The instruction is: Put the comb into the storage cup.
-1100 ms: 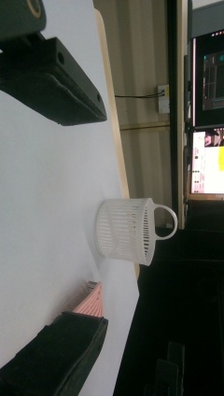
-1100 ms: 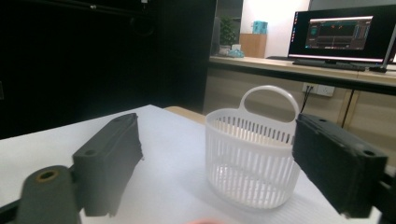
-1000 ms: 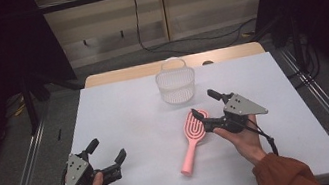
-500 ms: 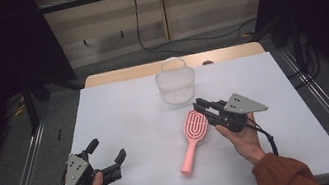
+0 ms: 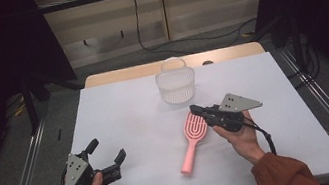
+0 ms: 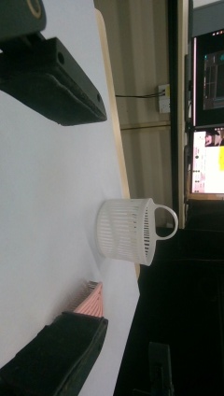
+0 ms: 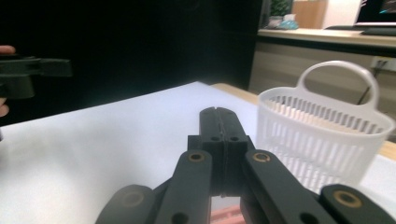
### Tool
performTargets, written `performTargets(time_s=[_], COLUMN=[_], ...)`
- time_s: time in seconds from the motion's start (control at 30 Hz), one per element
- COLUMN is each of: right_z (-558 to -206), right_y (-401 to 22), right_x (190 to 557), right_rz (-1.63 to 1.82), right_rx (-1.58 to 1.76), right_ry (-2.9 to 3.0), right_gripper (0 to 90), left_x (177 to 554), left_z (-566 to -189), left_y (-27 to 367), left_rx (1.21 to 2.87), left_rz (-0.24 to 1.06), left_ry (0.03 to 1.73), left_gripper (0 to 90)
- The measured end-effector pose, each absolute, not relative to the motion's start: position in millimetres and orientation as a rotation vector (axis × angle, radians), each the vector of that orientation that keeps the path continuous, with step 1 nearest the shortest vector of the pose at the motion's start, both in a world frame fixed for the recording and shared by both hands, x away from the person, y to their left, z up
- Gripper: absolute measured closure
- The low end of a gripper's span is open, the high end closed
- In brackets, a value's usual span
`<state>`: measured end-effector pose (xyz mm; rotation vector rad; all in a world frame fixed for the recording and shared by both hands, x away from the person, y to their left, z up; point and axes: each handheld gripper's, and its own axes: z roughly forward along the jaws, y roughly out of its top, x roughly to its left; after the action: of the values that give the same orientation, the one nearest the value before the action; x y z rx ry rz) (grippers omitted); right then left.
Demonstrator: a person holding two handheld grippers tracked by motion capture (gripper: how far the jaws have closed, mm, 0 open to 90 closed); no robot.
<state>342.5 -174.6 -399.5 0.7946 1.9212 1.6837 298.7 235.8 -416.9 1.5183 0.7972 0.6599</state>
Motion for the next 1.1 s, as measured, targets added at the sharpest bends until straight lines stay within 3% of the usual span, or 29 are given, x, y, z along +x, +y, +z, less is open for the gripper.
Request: performTargets(time_s=[0.4, 1.1], right_z=[-387, -406], right_y=[-153, -130], right_x=[345, 348], right_rz=[1.601, 1.336], right_rx=[0.807, 0.946], right_ry=[2.205, 2.578], right_gripper=[90.0, 90.0], left_x=[298, 298], left_z=[-417, -417], left_y=[237, 237], left_rx=[1.515, 1.52], left_rz=[0.663, 0.657], left_ry=[0.801, 0.804], left_gripper=[3.1, 3.1])
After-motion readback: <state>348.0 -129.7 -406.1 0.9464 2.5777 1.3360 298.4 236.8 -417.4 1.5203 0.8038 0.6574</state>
